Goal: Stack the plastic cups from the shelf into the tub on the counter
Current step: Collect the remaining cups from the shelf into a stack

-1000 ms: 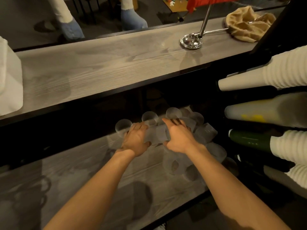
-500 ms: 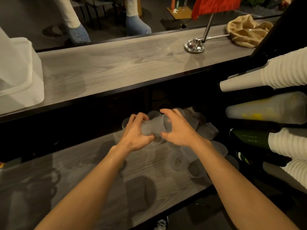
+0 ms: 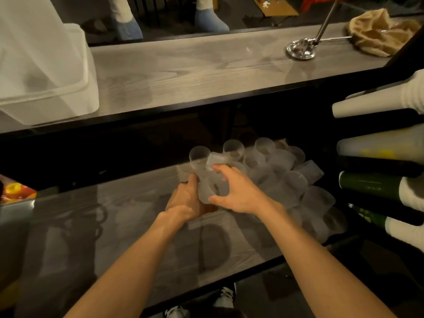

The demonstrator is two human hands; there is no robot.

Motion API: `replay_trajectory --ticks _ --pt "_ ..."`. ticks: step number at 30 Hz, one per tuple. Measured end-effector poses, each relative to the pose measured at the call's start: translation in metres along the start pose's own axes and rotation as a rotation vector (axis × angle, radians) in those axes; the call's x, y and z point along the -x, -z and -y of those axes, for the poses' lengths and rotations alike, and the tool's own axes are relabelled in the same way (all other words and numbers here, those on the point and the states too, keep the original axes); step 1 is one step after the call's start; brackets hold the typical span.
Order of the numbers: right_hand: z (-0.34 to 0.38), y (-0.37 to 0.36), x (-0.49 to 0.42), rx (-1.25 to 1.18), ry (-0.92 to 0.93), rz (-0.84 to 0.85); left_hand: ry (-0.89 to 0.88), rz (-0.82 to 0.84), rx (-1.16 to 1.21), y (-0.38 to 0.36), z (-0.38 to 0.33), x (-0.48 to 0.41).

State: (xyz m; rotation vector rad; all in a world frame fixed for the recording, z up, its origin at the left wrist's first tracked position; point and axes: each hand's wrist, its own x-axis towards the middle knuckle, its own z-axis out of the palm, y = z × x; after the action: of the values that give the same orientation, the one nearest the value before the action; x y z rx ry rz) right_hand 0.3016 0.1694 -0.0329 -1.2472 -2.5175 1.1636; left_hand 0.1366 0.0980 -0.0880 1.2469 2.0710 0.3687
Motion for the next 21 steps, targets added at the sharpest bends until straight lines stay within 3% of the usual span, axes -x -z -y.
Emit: replay_trajectory --ticks 12,21 --pt "-0.01 -0.041 0.005 -0.021 -0.049 0.065 -0.035 0.012 0.02 -0.032 0.033 0.015" --pt "-0.012 -0.057 0.002 -0.053 -0.191 0.124 -0.112 0.052 0.133 -0.035 0.038 0.02"
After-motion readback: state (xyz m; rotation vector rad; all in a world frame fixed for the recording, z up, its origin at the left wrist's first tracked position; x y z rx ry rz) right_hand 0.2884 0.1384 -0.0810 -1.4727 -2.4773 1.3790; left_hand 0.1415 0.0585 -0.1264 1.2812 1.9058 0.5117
